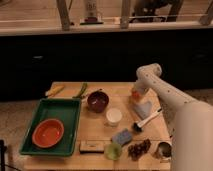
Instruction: Place apple in paper cup
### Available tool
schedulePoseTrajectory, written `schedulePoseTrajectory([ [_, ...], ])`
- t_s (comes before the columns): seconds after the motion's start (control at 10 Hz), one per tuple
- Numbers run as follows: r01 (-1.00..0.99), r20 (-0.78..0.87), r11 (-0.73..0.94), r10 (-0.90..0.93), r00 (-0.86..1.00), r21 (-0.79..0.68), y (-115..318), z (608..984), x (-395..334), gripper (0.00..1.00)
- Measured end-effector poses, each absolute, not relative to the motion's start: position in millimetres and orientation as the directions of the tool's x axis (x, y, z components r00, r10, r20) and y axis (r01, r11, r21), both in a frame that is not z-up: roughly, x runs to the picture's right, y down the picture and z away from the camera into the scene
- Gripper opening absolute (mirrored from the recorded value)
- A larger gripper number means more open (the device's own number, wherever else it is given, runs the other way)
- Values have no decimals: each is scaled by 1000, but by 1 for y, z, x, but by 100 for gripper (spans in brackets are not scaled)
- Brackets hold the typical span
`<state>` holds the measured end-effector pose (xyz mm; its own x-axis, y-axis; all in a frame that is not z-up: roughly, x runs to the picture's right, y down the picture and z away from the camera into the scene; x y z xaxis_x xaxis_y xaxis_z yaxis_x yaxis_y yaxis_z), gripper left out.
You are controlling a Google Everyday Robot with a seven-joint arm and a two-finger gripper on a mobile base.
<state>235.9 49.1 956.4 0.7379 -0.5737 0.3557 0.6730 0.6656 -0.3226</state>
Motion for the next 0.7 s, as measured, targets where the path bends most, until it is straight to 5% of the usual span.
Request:
schedulePoseTrajectory([
  [0.3,676,360,664,-575,734,-319,49,956,237,3],
  [0.7,690,367,661,-588,721,-295,44,948,233,0],
])
